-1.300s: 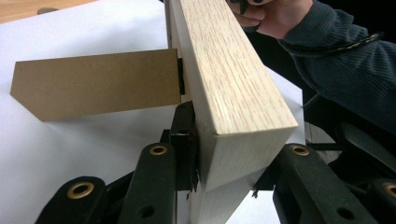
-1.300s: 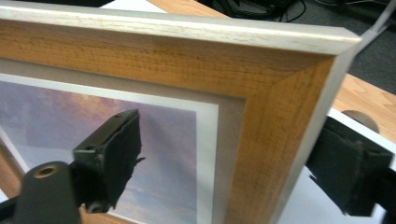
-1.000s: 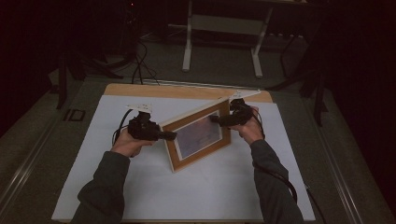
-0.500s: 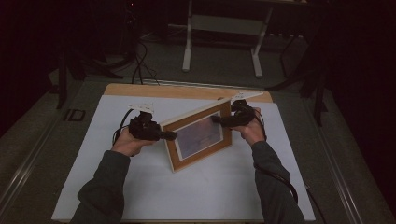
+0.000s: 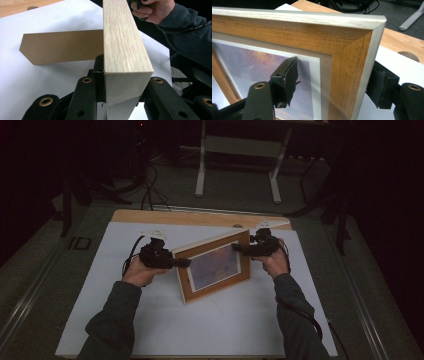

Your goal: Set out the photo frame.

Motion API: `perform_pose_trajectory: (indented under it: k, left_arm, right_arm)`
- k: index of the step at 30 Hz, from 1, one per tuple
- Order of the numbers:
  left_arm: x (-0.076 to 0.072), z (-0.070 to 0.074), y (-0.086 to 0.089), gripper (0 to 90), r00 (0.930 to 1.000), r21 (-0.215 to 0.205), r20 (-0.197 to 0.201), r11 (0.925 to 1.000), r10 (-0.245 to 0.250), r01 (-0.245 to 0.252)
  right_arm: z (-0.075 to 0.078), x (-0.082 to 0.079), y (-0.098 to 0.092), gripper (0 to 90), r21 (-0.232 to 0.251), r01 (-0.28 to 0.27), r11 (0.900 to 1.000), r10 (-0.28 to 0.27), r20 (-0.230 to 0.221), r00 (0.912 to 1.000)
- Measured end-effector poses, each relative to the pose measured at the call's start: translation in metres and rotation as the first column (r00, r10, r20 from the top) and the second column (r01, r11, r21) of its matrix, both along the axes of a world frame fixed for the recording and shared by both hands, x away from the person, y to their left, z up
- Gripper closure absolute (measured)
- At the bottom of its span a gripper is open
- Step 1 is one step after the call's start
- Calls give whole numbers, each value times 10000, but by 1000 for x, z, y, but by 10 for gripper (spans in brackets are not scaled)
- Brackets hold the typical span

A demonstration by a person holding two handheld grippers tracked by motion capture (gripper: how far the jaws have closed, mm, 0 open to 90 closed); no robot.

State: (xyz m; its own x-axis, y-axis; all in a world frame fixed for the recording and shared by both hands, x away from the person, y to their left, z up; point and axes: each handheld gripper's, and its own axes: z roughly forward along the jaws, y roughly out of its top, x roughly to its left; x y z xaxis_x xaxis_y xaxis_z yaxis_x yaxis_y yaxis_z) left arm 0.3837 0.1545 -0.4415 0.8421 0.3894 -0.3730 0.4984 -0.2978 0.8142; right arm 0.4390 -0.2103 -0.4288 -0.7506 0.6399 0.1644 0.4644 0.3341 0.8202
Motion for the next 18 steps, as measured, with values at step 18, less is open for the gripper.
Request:
perform_pose_trajectory:
  k: [18]
  left_arm:
    - [2, 1, -2, 765, 9988, 325, 154, 9984, 459, -464]
  right_arm:
    - [-1, -3, -7, 403, 318, 115, 9994, -109, -198, 9997]
